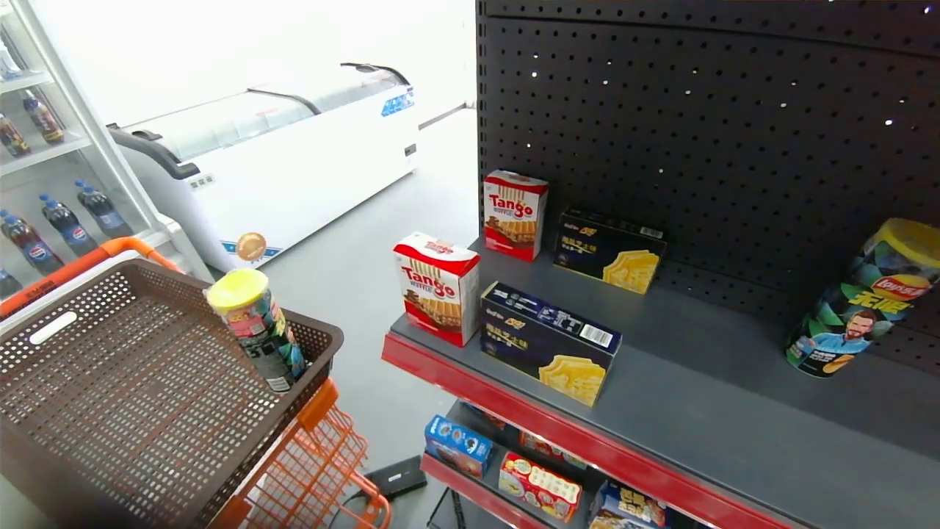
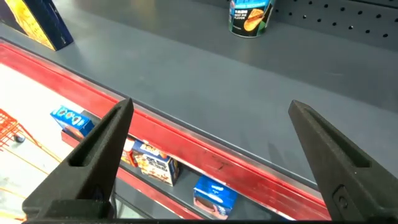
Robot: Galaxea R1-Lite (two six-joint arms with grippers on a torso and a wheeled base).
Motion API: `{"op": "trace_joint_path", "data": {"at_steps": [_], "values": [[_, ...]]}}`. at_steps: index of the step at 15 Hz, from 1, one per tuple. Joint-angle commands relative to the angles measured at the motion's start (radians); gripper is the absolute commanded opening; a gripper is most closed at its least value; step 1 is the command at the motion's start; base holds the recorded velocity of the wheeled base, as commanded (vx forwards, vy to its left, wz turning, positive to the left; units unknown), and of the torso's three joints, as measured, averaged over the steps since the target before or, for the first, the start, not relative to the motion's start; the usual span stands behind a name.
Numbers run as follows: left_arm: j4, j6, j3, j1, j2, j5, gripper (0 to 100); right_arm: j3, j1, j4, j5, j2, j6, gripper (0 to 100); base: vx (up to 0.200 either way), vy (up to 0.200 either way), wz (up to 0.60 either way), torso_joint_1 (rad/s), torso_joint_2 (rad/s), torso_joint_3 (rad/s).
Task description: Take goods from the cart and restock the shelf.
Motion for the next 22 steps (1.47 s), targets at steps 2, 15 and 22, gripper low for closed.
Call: {"op": "trace_joint_path", "data": {"at_steps": [2, 15, 22], "values": [[-0.200, -0.014, -0.084, 0.006, 0.472, 0.022, 100, 0.000, 0.000, 0.000, 0.000, 0.001, 0.000, 100, 0.000, 0.000, 0.00, 0.000, 0.00, 0.000], [-1.208, -0.005, -0.096, 0.033, 1.466, 0.005, 100, 0.000, 0.000, 0.000, 0.000, 0.001, 0.000, 100, 0.000, 0.000, 0.00, 0.000, 0.00, 0.000], [-1.320, -0.005, -0.391, 0.066, 1.759, 0.011, 100, 0.000, 0.000, -0.001, 0.000, 0.001, 0.000, 100, 0.000, 0.000, 0.00, 0.000, 0.00, 0.000]]}}
